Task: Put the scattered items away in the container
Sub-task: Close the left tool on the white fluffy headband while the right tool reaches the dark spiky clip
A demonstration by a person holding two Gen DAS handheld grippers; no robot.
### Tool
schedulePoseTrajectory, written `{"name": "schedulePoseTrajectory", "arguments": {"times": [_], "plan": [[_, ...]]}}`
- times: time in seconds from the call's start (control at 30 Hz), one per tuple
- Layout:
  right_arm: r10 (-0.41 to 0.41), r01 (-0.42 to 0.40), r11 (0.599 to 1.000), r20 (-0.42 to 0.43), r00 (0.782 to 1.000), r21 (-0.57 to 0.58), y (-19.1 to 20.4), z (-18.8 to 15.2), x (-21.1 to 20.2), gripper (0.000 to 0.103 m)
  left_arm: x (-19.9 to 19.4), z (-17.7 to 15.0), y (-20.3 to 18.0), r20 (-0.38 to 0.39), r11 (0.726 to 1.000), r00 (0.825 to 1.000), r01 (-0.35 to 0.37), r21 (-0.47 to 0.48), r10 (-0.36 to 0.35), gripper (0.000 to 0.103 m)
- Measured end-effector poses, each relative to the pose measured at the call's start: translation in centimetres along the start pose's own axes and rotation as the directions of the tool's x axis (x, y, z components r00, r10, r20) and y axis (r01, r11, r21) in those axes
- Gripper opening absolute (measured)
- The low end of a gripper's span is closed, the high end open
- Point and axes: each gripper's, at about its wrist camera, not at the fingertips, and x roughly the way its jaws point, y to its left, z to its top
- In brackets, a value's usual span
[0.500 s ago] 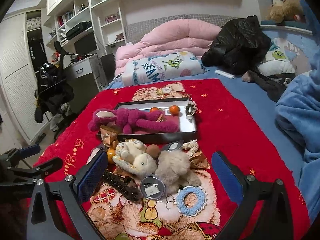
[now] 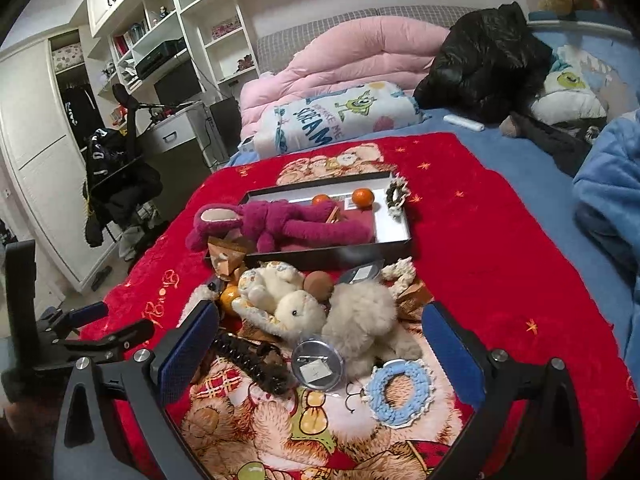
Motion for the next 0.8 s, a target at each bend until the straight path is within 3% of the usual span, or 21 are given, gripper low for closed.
{"name": "schedulePoseTrajectory", "arguments": {"times": [0.4,0.7,0.8], "plan": [[0.040,-0.044,0.995,-0.049,0.998,-0.092,1.5,-0.8,1.9,0.103,2.8,-0.8,-1.1,-0.084,0.998,0.996,-0.029,0.064,0.034,0.103],[0.106,-0.130,0.976,-0.140,0.984,-0.175,3.8,-2.1,4.3,0.093,4.4,-1.2,-1.0,-0.138,0.997,0.989,-0.039,0.059,0.047,0.103],[0.118,-0.156,0.968,-0.189,0.975,-0.199,4.5,-2.8,5.4,0.085,5.1,-1.5,-1.0,-0.171,0.999,0.985,-0.014,0.050,0.023,0.103]]}}
